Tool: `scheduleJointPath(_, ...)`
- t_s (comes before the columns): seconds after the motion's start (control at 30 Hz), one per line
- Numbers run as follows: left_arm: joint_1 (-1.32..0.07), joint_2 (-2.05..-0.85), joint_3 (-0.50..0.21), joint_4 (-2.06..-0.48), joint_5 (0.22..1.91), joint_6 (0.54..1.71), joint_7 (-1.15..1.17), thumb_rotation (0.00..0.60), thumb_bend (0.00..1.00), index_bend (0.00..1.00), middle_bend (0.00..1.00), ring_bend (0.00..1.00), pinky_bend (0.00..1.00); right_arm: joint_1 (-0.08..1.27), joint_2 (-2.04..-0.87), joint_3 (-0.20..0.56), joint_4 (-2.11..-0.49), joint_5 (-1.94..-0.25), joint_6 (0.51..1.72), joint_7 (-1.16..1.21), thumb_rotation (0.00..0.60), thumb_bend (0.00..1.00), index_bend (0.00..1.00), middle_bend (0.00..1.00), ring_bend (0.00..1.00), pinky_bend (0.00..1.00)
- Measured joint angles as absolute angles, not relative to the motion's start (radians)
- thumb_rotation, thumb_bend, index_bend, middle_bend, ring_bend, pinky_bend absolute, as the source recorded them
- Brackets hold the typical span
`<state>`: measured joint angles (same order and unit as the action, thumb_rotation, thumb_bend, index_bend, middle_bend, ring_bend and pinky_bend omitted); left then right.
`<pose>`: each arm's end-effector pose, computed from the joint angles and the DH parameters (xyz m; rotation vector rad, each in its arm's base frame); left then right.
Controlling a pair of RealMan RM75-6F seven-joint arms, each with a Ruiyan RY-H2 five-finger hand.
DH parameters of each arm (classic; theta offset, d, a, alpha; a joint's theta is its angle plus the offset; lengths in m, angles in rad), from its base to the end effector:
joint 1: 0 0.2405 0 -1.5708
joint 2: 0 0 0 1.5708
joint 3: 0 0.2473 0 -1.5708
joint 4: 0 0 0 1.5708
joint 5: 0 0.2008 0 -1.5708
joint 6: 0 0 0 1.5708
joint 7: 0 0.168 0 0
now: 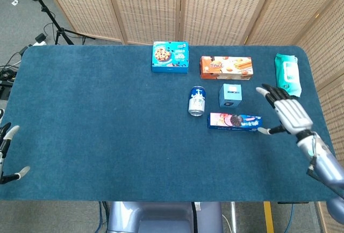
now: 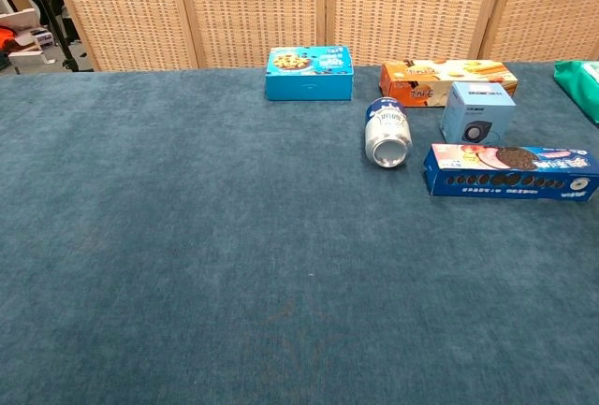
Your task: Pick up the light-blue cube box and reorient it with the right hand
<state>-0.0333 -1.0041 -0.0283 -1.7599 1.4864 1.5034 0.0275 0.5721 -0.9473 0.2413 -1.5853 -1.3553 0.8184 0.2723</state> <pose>-0.2915 0.1827 0.1854 -1.3482 -0.9462 -0.8643 -0.2163 -0.3674 0.1717 1.6913 -1.0819 0.9281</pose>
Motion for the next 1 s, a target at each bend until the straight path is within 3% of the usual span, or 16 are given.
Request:
scheduleJointPath(0.37, -0.053, -1.018, -0.048, -1.76, 1.434, 1.47, 0.059, 0.6, 0.0, 0.0, 0.0, 0.0, 0.0, 0.825, -1.16, 0.273, -1.34, -1.059, 0.593, 0.076, 0.6, 0.0, 0.0, 0.0, 0.0, 0.0)
scheduleJointPath(0.73, -0.082, -1.03, -0.079, -1.752, 1.324, 1.407, 0.089, 0.6, 0.0, 0.0, 0.0, 0.0, 0.0, 0.988, -1.41, 0.198, -1.008, -0.775, 0.477, -0.144, 0.6, 0.0, 0.0, 0.01, 0.0, 0.0)
scheduleJointPath(0.83, -0.096, -1.037, -0.089, -1.743, 1.286, 1.38, 0.102, 0.6, 0.0, 0.0, 0.0, 0.0, 0.0, 1.019, -1.467, 0.17, -0.911, -0.723, 0.43, -0.177, 0.6, 0.0, 0.01, 0.09, 0.02, 0.0)
scheduleJointPath(1.0, -0.107, -1.045, -0.095, -1.738, 1.267, 1.365, 0.118, 0.6, 0.0, 0.0, 0.0, 0.0, 0.0, 1.047, -1.551, 0.143, -0.794, -0.703, 0.422, -0.208, 0.6, 0.0, 0.25, 0.34, 0.22, 0.07)
